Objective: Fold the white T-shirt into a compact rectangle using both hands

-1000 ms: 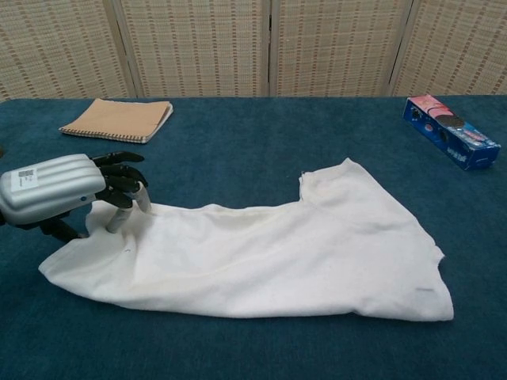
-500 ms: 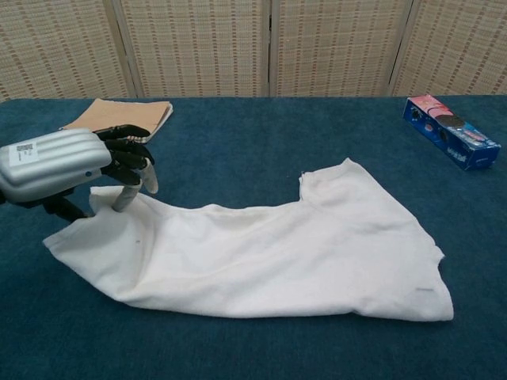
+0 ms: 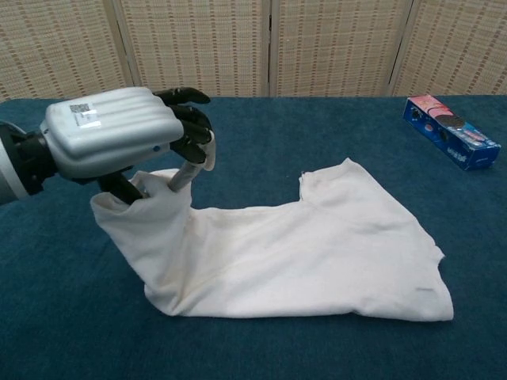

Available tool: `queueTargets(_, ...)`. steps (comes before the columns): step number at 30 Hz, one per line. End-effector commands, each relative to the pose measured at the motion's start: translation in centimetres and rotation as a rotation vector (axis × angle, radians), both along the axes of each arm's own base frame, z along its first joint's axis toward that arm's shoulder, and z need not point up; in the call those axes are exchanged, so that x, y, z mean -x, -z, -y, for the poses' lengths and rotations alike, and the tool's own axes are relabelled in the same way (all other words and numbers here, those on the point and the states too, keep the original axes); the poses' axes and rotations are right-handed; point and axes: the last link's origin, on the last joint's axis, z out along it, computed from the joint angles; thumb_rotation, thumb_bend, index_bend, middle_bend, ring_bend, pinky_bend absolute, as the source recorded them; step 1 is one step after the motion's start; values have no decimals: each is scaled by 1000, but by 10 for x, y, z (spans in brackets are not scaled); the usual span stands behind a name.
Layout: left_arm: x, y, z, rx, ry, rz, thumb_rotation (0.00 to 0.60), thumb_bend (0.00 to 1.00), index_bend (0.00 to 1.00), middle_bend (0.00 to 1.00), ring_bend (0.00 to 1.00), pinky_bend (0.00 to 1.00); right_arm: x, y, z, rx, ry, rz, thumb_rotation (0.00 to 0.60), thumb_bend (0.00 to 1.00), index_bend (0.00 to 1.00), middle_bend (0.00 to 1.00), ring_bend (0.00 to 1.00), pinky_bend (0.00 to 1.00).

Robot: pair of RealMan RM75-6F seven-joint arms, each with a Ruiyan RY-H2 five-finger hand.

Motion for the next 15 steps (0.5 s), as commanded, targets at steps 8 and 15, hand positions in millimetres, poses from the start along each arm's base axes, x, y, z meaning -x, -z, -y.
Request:
queueTargets(8, -79, 20, 7, -36, -11, -32, 600, 924, 813, 361, 203, 2, 10, -11, -3, 33, 7, 23, 600, 206, 360, 226, 77, 4)
queueTargets(15, -106, 41, 13, -43, 1, -89, 600, 924, 811, 361, 202, 2, 16, -18, -6, 55, 21, 33, 600, 206, 363, 227, 78, 4)
